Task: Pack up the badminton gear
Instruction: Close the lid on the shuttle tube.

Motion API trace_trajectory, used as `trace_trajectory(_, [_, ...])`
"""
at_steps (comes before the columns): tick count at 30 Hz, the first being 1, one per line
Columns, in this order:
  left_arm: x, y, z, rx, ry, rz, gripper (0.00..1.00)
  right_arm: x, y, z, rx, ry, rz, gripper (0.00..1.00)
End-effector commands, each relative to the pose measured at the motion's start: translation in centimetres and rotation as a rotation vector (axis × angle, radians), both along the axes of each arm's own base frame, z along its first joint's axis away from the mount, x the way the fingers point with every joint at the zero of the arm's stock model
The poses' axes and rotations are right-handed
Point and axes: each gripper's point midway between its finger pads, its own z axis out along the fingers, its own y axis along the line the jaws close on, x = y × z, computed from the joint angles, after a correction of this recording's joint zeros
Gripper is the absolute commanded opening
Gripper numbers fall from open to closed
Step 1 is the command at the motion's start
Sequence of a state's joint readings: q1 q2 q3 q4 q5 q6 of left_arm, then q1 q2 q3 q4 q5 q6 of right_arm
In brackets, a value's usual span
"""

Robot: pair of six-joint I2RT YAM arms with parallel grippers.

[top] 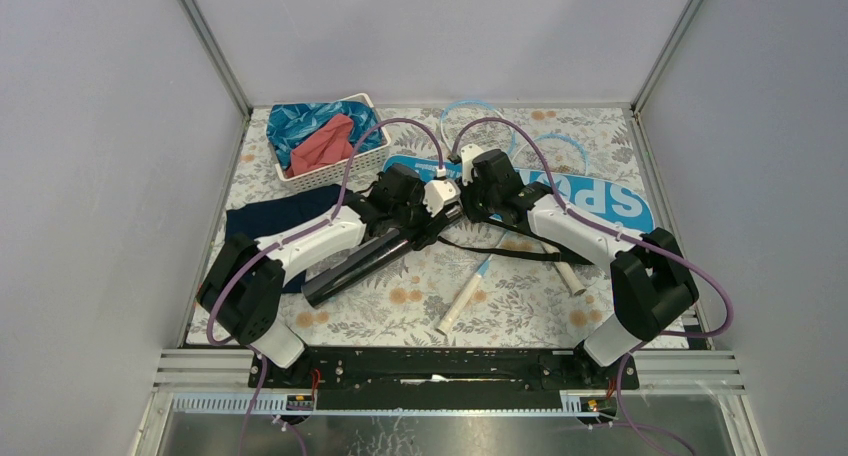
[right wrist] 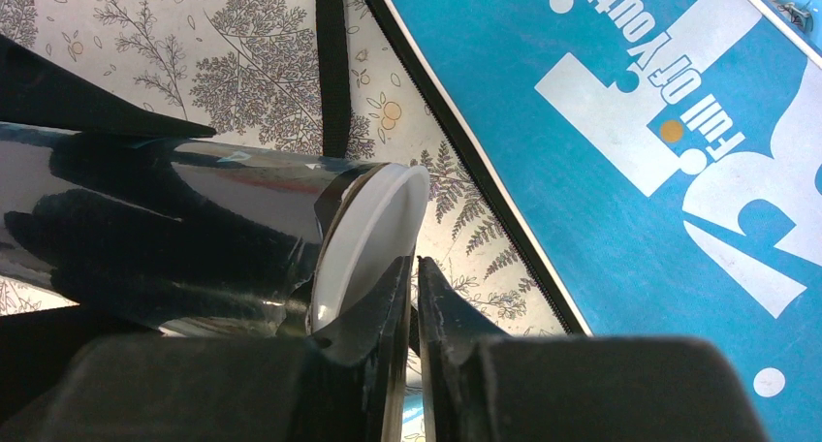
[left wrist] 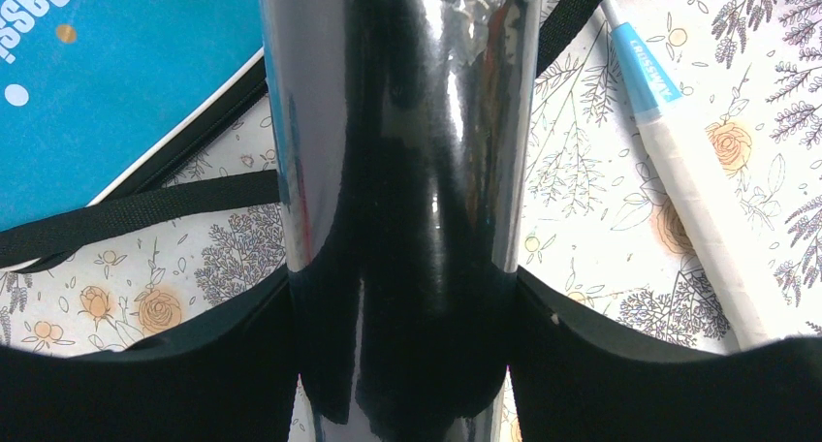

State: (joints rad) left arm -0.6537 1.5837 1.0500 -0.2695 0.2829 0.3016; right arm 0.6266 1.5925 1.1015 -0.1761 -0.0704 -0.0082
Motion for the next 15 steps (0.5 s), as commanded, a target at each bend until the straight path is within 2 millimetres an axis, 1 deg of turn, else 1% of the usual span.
trace_trajectory(1, [4.9, -3.5, 7.8, -0.205, -0.278, 0.008, 0.03, -6.0, 5.3, -0.4, 0.058, 0.090, 0.324, 0.17])
trace_trajectory(3, [4.4, -3.4, 7.4, -0.188, -0.272, -0.022, 0.02, -6.0, 5.5, 0.1, 0.062, 0.080, 0.350, 0.18])
trace_trajectory(5, [4.1, -3.4, 7.3, -0.179, -0.285, -0.054, 0.01, -5.6, 5.4, 0.8, 0.079, 0.070, 0.351, 0.22])
trace_trajectory(10, [3.3, -3.1, 7.2, -0.148, -0.327, -0.144, 0.00, -4.1, 3.4, 2.6, 0.138, 0.059, 0.330, 0.32])
trace_trajectory(13, [2.7, -3.0, 6.9, -0.130, -0.346, -0.221, 0.00, -4.4, 2.9, 3.7, 0.179, 0.054, 0.378, 0.40])
trace_trajectory(15, [2.6, -2.8, 6.8, -0.115, -0.355, -0.246, 0.00, -4.8, 2.7, 4.1, 0.185, 0.043, 0.412, 0.43])
